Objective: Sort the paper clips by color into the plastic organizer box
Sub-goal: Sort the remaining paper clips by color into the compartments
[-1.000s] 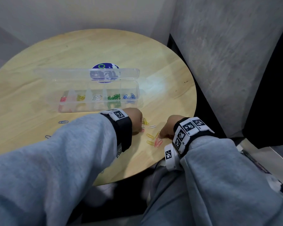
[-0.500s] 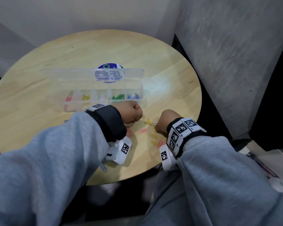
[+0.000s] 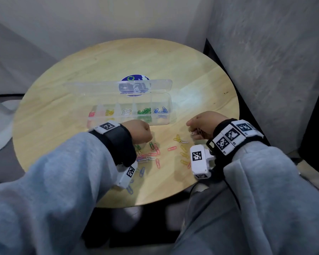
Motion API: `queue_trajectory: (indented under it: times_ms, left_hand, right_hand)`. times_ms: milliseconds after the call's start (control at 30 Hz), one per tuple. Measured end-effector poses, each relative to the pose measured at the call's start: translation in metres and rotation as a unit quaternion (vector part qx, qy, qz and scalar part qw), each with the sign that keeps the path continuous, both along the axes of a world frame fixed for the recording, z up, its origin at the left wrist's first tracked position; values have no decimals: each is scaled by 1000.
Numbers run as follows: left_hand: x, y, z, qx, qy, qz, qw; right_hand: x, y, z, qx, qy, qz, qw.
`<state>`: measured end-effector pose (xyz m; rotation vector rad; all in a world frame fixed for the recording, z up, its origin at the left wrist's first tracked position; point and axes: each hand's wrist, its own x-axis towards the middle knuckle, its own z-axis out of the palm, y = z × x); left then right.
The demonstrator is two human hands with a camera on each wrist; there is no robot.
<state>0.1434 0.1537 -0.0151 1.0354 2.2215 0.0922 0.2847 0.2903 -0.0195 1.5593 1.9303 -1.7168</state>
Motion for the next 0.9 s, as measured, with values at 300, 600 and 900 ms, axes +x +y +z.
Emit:
queue_trajectory:
  times_ms: [300, 600, 900]
  left_hand:
    - [1, -3, -7, -26, 78, -130, 988]
    - [-3, 4, -17, -35, 109, -171, 979]
    - [-15, -13, -16, 25, 22, -55, 998]
  right_hand:
    - [-5, -4, -6, -95, 21, -48, 994]
    - [-17, -15, -16, 254, -287, 352, 854]
    - [-19, -6, -14, 141, -141, 249, 947]
